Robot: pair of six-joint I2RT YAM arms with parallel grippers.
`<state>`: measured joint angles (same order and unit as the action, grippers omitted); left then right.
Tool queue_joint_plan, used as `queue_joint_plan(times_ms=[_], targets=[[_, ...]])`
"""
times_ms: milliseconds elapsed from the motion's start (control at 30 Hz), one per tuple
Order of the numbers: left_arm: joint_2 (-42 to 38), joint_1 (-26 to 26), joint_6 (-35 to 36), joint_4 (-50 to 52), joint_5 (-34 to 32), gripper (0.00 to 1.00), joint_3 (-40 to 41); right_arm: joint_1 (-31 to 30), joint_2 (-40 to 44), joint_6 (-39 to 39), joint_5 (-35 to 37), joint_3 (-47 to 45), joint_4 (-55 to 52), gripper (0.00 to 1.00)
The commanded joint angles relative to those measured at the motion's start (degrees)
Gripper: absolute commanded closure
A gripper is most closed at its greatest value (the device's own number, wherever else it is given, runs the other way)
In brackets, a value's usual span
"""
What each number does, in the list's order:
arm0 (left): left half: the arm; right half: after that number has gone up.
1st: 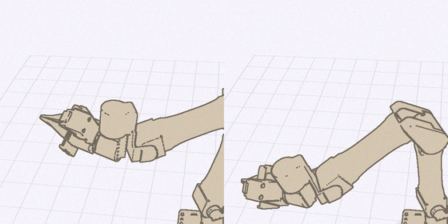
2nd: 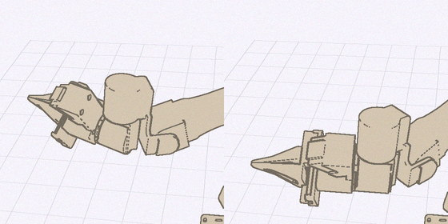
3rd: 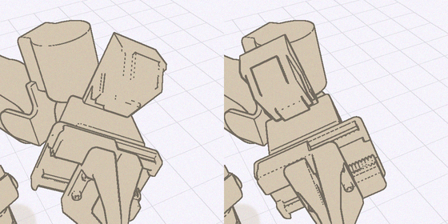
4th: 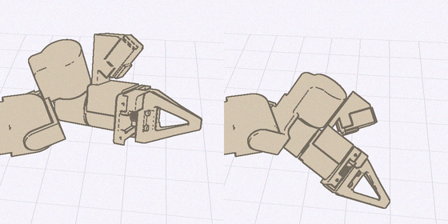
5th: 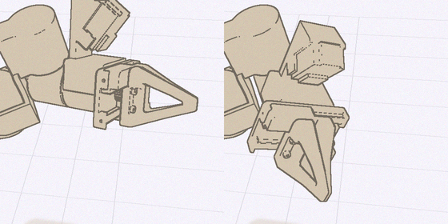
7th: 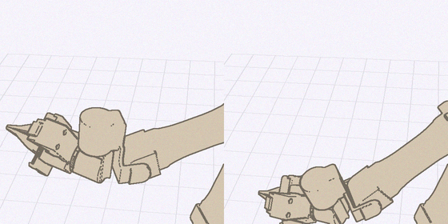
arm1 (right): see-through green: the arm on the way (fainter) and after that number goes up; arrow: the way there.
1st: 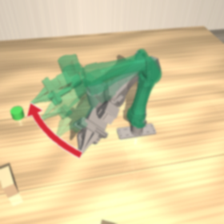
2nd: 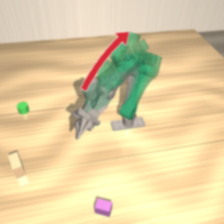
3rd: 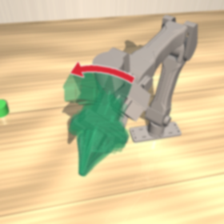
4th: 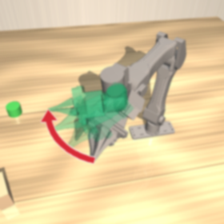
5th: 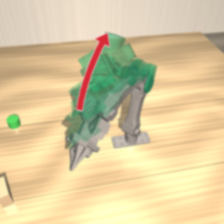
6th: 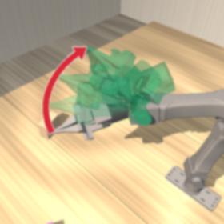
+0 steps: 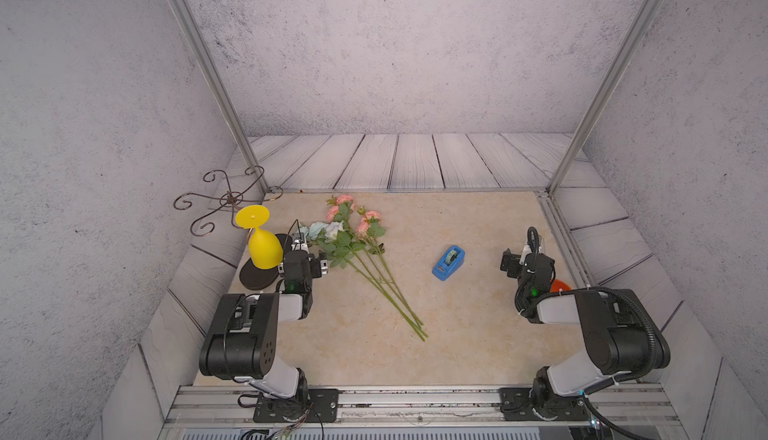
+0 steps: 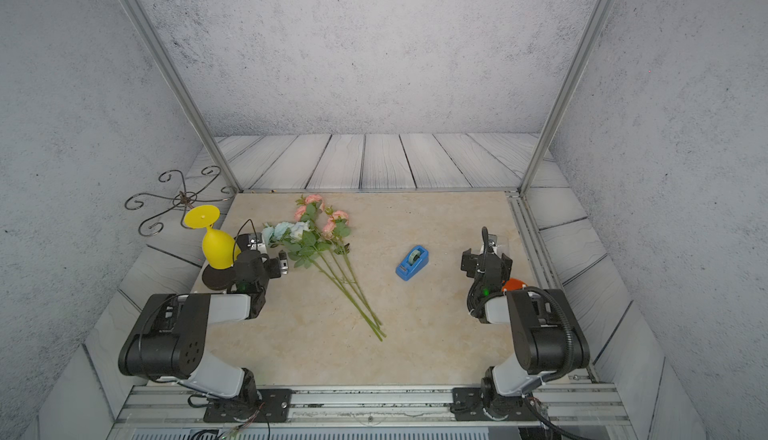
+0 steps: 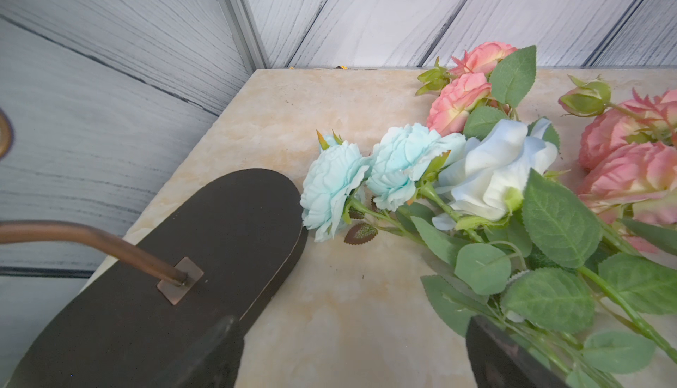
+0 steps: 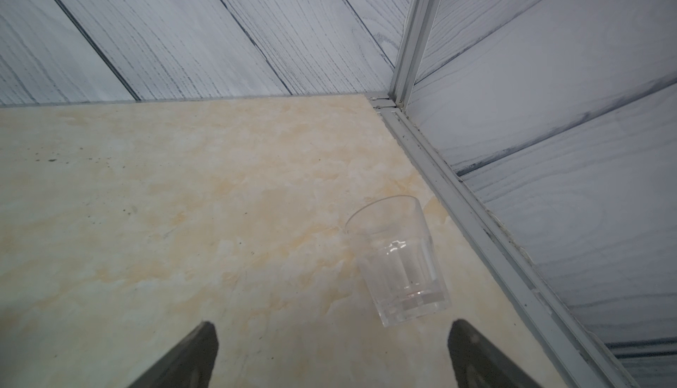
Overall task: Wrap bouquets with tape
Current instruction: Move the flowers to the center of the board.
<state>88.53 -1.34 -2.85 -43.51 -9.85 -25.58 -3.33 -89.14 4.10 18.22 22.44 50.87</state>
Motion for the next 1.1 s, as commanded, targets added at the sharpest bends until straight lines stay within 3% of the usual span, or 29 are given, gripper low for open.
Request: queue_joint_plan(times_ms=[0, 367, 533, 667, 833, 967, 1067], targets=[[-0.8, 0.5, 0.0, 0.4, -0.4, 0.03, -1.2, -0.2, -1.1, 0.8, 1.0, 0.8, 1.1, 0.01], [-0.9, 0.6, 0.0, 0.3, -0.3, 0.03, -1.1, -0.2, -0.8, 0.8, 0.9, 0.4, 1.5, 0.01], [-4.9, 0.5, 0.6, 4.3, 0.6, 0.03, -2.1, -0.2, 4.9, -0.4, -1.5, 0.6, -3.5, 0.01], [-11.6, 0.5, 0.8, 11.2, 1.3, 0.03, -1.8, -0.3, 15.0, 0.1, -3.5, 1.8, -15.6, 0.01], [-21.7, -1.3, -0.5, 22.1, 5.4, 0.03, -1.8, -0.3, 27.4, 2.0, -11.7, 6.2, -34.1, 0.01], [-27.4, -2.4, -1.9, 27.2, 6.4, 0.03, -0.2, -0.4, 29.9, 3.0, -16.6, 9.6, -40.8, 0.01], [-28.5, -2.3, -3.6, 26.4, 2.6, 0.03, 2.4, -0.3, 30.4, 2.9, -19.1, 9.8, -41.8, 0.01]])
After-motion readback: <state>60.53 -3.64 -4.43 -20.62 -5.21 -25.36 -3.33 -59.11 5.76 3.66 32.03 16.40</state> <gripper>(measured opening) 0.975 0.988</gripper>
